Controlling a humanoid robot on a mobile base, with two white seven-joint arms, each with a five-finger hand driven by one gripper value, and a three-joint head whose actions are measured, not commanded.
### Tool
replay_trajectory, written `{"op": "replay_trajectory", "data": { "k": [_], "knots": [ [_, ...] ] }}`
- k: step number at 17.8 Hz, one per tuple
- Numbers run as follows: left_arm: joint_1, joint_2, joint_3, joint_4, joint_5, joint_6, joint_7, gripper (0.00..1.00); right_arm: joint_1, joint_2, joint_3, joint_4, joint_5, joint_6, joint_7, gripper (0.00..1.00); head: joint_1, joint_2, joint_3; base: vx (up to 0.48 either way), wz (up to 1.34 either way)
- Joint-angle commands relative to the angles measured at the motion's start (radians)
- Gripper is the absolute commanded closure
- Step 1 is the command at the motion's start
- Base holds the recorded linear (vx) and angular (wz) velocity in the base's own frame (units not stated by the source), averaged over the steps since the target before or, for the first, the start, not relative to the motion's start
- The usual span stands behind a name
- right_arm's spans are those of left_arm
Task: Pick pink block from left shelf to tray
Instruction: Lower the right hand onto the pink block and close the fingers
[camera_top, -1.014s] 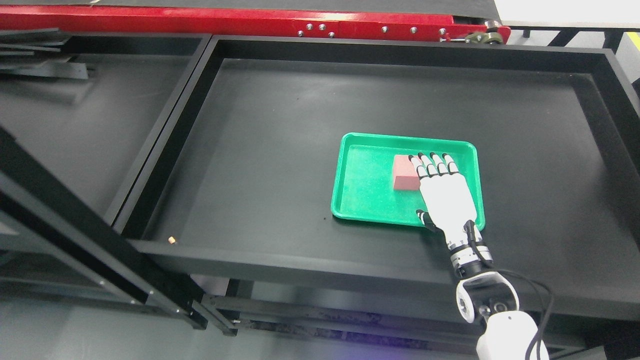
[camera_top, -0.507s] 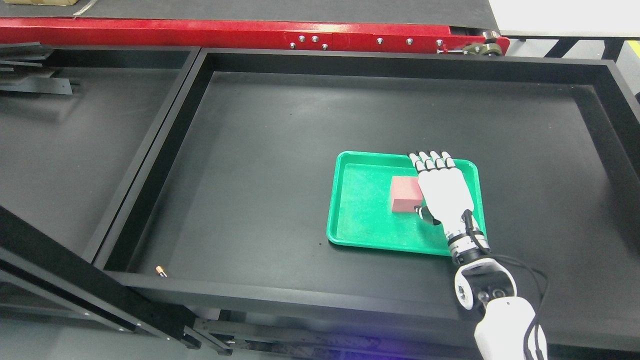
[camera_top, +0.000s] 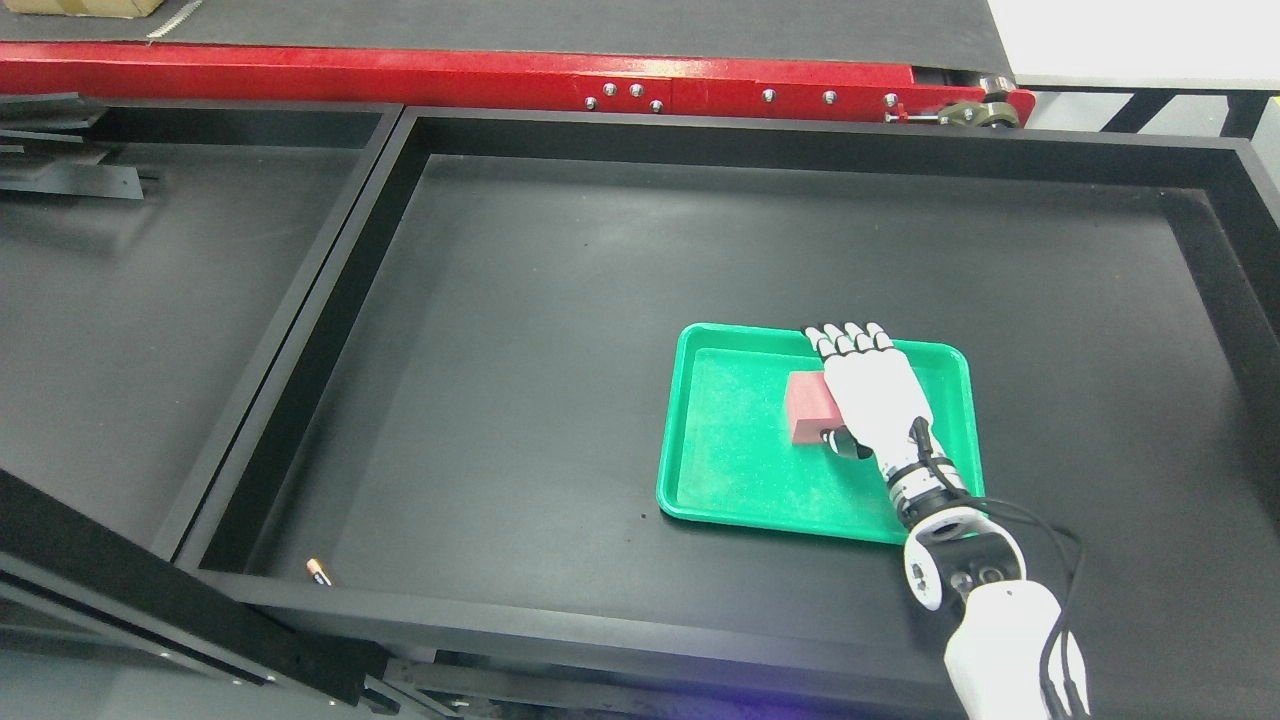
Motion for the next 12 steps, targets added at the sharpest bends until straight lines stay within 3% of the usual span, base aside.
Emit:
{"op": "replay_trajectory", "data": {
  "k": [1,9,11,12],
  "knots": [
    [-0.029,0.017,0.0,-0.017,0.0,0.0,0.0,0.0,-0.008,-0.017,0.018,0.069,-0.002,-0.017,0.024,0.01,0.0,0.0,0.0,0.05,0.0],
    [-0.031,0.017,0.0,-0.017,0.0,0.0,0.0,0.0,-0.005,-0.017,0.024,0.095,-0.002,-0.041,0.051,0.02,0.0,0.0,0.0,0.019,0.0],
    [-0.029,0.017,0.0,-0.017,0.0,0.0,0.0,0.0,-0.003,-0.017,0.018,0.095,-0.002,-0.041,0.05,0.07,0.0,0.0,0.0,0.0,0.0],
    [-0.029,0.017,0.0,-0.017,0.0,0.0,0.0,0.0,-0.003,-0.017,0.014,0.095,-0.002,-0.04,0.048,0.14,0.0,0.0,0.0,0.0,0.0]
  ]
}}
